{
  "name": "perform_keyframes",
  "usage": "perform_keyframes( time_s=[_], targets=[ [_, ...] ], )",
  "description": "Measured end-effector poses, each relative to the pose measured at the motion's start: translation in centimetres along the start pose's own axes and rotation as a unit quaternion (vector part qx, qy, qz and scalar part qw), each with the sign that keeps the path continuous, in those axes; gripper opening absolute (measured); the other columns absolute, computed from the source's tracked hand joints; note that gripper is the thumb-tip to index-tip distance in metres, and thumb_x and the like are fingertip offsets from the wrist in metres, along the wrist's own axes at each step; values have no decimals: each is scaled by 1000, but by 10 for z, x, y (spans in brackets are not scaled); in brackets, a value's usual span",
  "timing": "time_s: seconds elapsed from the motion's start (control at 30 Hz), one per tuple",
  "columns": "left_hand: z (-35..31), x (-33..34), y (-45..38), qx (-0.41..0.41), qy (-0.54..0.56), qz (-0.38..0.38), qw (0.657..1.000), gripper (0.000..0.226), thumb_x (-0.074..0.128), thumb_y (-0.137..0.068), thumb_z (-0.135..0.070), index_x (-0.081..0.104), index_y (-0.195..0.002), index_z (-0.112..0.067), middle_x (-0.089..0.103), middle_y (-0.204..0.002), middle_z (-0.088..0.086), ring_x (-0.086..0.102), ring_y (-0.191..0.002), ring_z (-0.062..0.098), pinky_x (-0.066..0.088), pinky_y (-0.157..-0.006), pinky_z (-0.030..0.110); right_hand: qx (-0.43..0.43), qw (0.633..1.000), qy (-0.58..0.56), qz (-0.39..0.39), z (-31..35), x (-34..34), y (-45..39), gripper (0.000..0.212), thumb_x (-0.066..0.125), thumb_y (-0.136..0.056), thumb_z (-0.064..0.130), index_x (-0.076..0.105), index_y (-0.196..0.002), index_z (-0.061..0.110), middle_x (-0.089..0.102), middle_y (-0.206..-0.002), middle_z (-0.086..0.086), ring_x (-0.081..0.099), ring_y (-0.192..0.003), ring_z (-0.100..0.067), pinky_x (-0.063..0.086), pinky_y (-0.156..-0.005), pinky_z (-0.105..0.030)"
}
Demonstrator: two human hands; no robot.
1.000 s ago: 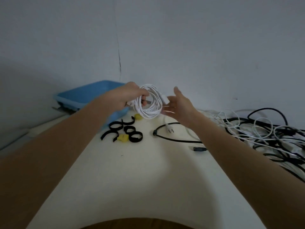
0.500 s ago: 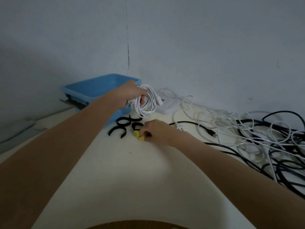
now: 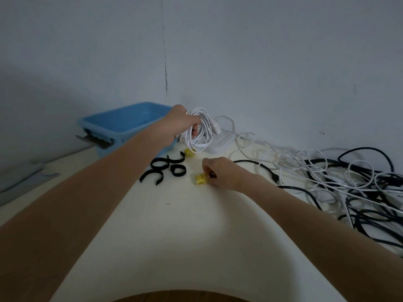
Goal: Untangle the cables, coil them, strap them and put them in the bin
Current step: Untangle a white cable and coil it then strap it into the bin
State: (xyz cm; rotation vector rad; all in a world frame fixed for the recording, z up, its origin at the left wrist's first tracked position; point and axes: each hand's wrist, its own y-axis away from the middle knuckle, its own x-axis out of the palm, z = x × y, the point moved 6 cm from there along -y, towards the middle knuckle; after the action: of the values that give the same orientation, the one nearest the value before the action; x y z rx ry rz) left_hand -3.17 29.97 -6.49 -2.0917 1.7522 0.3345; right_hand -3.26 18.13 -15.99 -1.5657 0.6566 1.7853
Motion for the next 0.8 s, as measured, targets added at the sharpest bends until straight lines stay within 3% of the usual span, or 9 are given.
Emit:
perform_keyframes(
  time_s=[0.07, 0.13, 0.2, 0.3, 0.43, 0.53, 0.67, 0.73, 0.8],
  targets=[
    [2, -5, 0, -3, -4, -9, 1000, 3, 52, -85, -2, 54, -83, -4, 56, -53, 5, 52, -36, 7, 44, -45, 17, -6, 1000, 13, -13, 8, 0, -5, 13, 54, -90, 16, 49, -99, 8, 54, -106, -12, 53, -97, -29, 35, -71, -28],
    [5, -11, 0, -4, 0, -20, 1000, 12, 52, -85, -2, 54, -74, -4, 57, -49, 4, 51, -34, 6, 43, -43, 15, 6, 998, 54, -22, 17, -2, -11, 26, 50, -93, 24, 52, -112, 6, 47, -117, -12, 47, -107, -30, 36, -81, -34],
    [8, -17, 0, -3, 5, -30, 1000, 20, 51, -85, -1, 52, -65, -5, 55, -41, 0, 50, -32, 5, 42, -40, 13, 14, 995, 93, -42, 28, -4, -18, 29, 46, -94, 19, 51, -119, 6, 42, -127, -12, 41, -114, -32, 36, -90, -38],
    [13, -23, -2, -2, 16, -36, 999, 24, 51, -84, 0, 51, -61, -4, 55, -44, 4, 50, -31, 6, 41, -38, 13, -32, 995, 74, -62, 48, -1, -24, 30, 44, -90, 9, 55, -119, 9, 43, -132, -9, 37, -119, -29, 36, -91, -37],
    [16, -27, -4, -5, 26, -35, 999, 23, 50, -84, 1, 51, -61, -4, 53, -36, -2, 50, -32, 8, 42, -40, 15, -118, 990, 82, -3, 73, 15, -25, 34, 42, -91, 8, 57, -120, 18, 35, -148, 4, 22, -134, -23, 30, -95, -34],
    [16, -26, -2, -3, 19, -28, 999, 24, 50, -84, 0, 52, -60, -4, 54, -37, -2, 51, -33, 7, 43, -41, 15, -124, 986, 103, 49, 82, 26, -27, 40, 40, -92, 8, 49, -130, 19, 28, -152, 7, 14, -139, -20, 27, -101, -36],
    [15, -25, -1, -3, 8, -26, 1000, 25, 51, -85, -1, 52, -60, -5, 55, -40, 1, 51, -32, 6, 43, -40, 13, -139, 988, 50, 34, 81, 22, -28, 30, 46, -92, 9, 60, -118, 11, 55, -123, -4, 42, -119, -21, 39, -95, -34],
    [12, -22, -2, 0, 3, -18, 1000, 26, 52, -86, -2, 53, -60, -4, 54, -37, -2, 51, -32, 5, 42, -39, 13, -119, 989, -68, 52, 73, 12, -18, 22, 56, -87, 4, 68, -106, 5, 65, -104, -4, 57, -96, -11, 45, -82, -18],
    [11, -13, -2, -1, 12, 0, 1000, 28, 53, -88, -3, 53, -60, -4, 53, -36, -3, 51, -32, 5, 42, -39, 14, -89, 968, -219, 88, 63, -6, 0, 15, 62, -83, 0, 70, -96, 3, 67, -82, 4, 59, -70, 5, 42, -68, -6]
  ],
)
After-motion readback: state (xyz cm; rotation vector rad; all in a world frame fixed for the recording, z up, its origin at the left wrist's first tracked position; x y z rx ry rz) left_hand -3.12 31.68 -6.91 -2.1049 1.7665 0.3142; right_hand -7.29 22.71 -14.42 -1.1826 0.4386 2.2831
